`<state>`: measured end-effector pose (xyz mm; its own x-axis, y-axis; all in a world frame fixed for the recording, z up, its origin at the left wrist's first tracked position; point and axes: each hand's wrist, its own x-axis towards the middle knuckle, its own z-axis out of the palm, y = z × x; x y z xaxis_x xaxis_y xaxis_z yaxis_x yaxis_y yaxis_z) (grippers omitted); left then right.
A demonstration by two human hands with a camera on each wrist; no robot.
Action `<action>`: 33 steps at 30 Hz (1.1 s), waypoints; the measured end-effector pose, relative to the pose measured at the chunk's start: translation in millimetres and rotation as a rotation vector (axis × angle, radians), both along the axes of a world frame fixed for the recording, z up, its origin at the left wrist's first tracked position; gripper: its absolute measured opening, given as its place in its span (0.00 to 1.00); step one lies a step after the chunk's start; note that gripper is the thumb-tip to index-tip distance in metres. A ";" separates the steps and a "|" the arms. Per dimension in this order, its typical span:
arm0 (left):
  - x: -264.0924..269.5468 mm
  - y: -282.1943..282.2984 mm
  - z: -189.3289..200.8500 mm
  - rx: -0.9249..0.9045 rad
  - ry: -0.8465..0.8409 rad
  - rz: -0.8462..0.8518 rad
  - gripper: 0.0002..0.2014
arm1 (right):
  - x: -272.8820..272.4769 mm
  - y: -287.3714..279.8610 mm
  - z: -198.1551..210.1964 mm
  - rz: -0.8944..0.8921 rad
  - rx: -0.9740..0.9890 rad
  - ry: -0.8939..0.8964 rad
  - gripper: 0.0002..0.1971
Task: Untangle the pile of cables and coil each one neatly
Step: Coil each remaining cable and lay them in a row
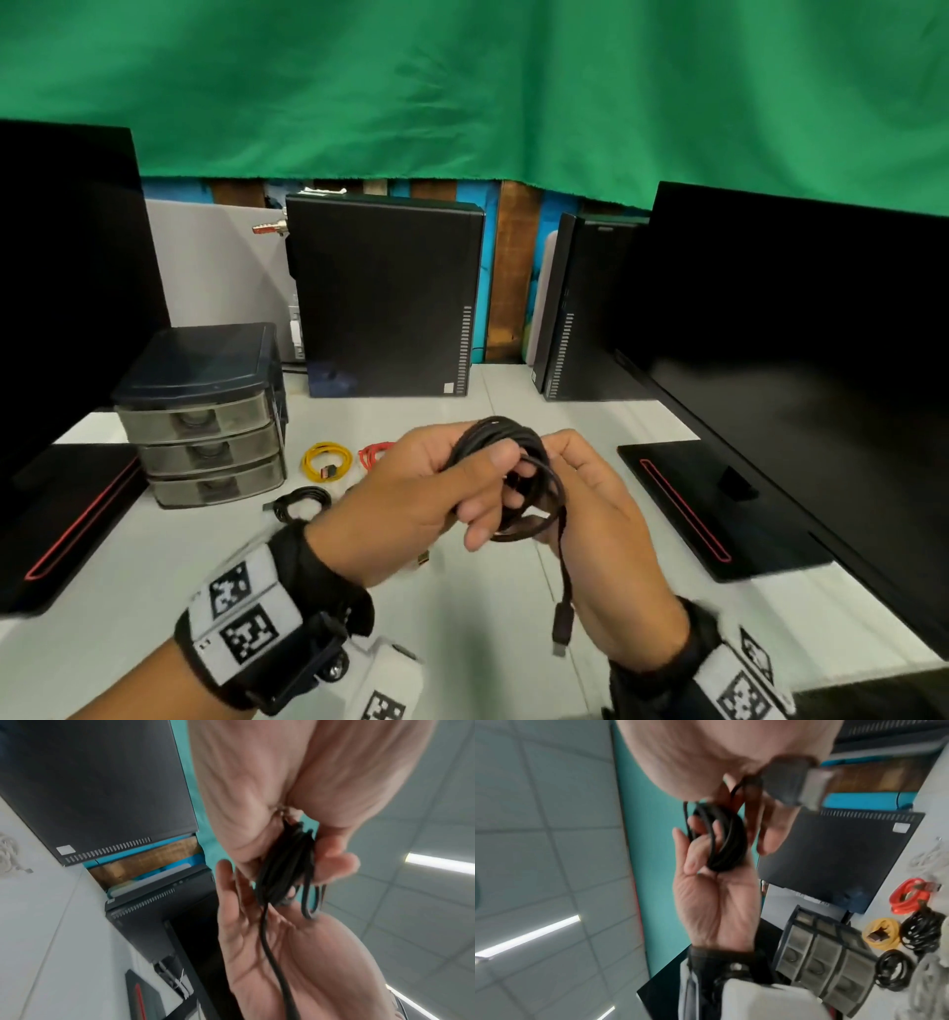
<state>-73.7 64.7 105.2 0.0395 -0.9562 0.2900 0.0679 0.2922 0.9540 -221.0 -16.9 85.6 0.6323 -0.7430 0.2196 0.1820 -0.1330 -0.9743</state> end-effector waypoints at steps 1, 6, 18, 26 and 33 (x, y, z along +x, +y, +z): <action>-6.9 -3.6 -5.4 0.006 0.053 0.064 0.15 | 3.8 3.2 -3.0 -0.068 0.043 -0.008 0.12; -28.7 -15.6 -22.2 0.047 0.149 0.253 0.13 | 8.3 -1.7 -10.5 -0.237 0.105 -0.048 0.14; -33.3 -16.0 -35.0 -0.128 -0.346 0.471 0.19 | 8.5 1.7 -12.5 -0.478 -0.450 -0.188 0.11; 5.9 -4.8 -5.3 -0.111 -0.293 0.513 0.19 | -14.5 -35.2 10.5 -0.014 -0.616 0.341 0.09; -0.9 0.9 1.6 -0.069 -0.188 0.355 0.26 | -16.3 -27.5 15.5 0.084 -0.472 0.368 0.08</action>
